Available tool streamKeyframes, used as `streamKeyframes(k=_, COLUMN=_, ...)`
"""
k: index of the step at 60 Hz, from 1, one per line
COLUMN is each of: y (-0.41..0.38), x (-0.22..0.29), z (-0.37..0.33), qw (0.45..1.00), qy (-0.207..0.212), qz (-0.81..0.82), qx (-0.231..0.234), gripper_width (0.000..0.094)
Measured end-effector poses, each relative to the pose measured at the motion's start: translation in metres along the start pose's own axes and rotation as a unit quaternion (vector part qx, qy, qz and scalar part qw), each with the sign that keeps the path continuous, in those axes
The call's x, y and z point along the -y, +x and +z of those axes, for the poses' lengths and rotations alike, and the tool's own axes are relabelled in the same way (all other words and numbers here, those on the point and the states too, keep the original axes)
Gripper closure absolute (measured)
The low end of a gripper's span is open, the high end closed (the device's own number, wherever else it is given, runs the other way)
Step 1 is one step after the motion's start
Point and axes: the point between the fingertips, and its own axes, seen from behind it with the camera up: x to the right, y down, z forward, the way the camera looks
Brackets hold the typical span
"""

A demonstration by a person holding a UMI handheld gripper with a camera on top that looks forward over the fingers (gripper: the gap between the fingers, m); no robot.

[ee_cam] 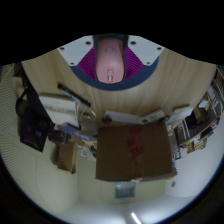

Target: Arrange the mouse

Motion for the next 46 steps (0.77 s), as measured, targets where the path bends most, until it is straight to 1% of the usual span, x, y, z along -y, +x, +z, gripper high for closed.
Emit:
streamKeyframes(k=4, y=0.000, x=-0.025, z=0.006, qw=1.000, qy=-0.030, qz=0.005, qx=-0.007, gripper_width=0.0583)
streamKeyframes(k=6, y=0.001, x=-0.020, z=0.007, qw=1.000, qy=-0.014, qz=0.004, qx=-0.009, gripper_width=0.0560)
streamKeyframes(k=7, y=0.002, x=-0.021, z=0.008, qw=1.000, qy=-0.016, qz=0.002, qx=-0.013, gripper_width=0.0500)
streamKeyframes(k=8, y=0.003, x=-0.024, z=0.008, qw=1.000, qy=-0.020, qz=0.000, qx=-0.014, gripper_width=0.0531)
streamKeyframes(k=14, y=0.003, x=-0.021, z=0.010, qw=1.000, qy=-0.010, qz=0.006, qx=-0.013, gripper_width=0.0424)
streamKeyframes(k=17, y=0.005, x=-0.021, z=0.010, qw=1.000, qy=-0.013, qz=0.022, qx=-0.009, gripper_width=0.0405)
streamKeyframes(k=18, y=0.003, x=-0.022, z=0.008, qw=1.000, qy=-0.016, qz=0.026, qx=-0.003, gripper_width=0.0318)
streamKeyframes(k=21, y=-0.005, x=-0.022, z=0.001, qw=0.999, qy=-0.028, qz=0.041, qx=0.020, gripper_width=0.0173)
streamKeyframes(k=23, y=-0.007, x=-0.022, z=-0.003, qw=0.998, qy=-0.037, qz=0.051, qx=0.027, gripper_width=0.0076)
streamKeyframes(k=25, y=-0.008, x=-0.021, z=-0.012, qw=0.997, qy=-0.041, qz=0.054, qx=0.032, gripper_width=0.0118)
streamKeyframes(k=30, y=0.001, x=-0.009, z=-0.043, qw=0.998, qy=-0.030, qz=0.039, qx=0.029, gripper_width=0.0092)
streamKeyframes(k=36, y=0.009, x=0.006, z=-0.097, qw=0.998, qy=-0.016, qz=0.042, qx=0.048, gripper_width=0.0092)
streamKeyframes(k=46, y=0.055, x=-0.010, z=-0.183, qw=0.997, qy=-0.028, qz=0.056, qx=0.044, gripper_width=0.0089)
